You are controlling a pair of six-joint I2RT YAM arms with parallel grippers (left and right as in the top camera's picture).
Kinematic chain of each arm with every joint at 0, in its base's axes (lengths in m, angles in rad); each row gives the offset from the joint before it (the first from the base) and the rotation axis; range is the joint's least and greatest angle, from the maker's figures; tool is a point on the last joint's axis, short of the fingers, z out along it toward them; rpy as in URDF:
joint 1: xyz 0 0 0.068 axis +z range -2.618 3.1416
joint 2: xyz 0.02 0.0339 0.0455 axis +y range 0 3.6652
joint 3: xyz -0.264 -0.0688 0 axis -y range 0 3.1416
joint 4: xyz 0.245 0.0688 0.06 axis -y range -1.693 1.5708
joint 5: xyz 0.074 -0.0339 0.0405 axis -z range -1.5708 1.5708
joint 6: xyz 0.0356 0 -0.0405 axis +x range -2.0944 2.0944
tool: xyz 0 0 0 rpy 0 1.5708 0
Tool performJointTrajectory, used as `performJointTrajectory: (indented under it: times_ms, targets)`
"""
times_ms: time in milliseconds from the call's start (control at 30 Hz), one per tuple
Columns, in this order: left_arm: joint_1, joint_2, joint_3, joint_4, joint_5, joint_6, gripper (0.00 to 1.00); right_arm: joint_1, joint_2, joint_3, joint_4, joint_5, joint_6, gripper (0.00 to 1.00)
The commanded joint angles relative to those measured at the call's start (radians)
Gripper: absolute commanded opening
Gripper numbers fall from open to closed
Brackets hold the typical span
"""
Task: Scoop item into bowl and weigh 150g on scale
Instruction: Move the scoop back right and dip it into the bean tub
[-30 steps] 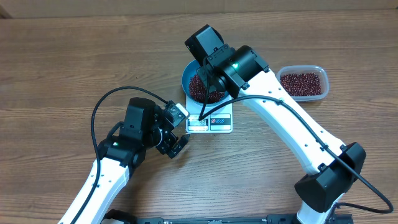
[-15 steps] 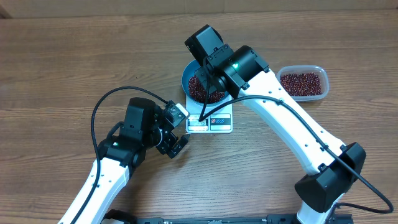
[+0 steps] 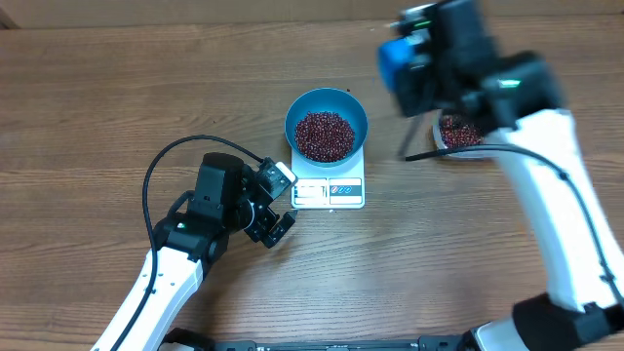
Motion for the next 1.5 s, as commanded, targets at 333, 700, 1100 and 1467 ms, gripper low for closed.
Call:
performJointTrajectory:
  times_ms: [333, 700, 1100, 1467]
  targets:
    - [0.004, 0.008, -0.005, 0.0, 0.001, 0.019, 1.0, -0.424, 0.006, -0.078, -0.083, -0.014, 0.019, 0.04]
    - [0.004, 0.008, -0.005, 0.0, 0.001, 0.019, 0.99, -0.425, 0.097, -0.099, -0.099, 0.098, 0.034, 0.04]
    - [0.004, 0.008, -0.005, 0.0, 0.001, 0.019, 0.99, -0.395, 0.105, -0.1, -0.143, 0.094, 0.034, 0.04]
    - [0.004, 0.008, -0.005, 0.0, 0.0, 0.019, 1.0, -0.393, 0.125, -0.146, -0.145, 0.098, 0.034, 0.04]
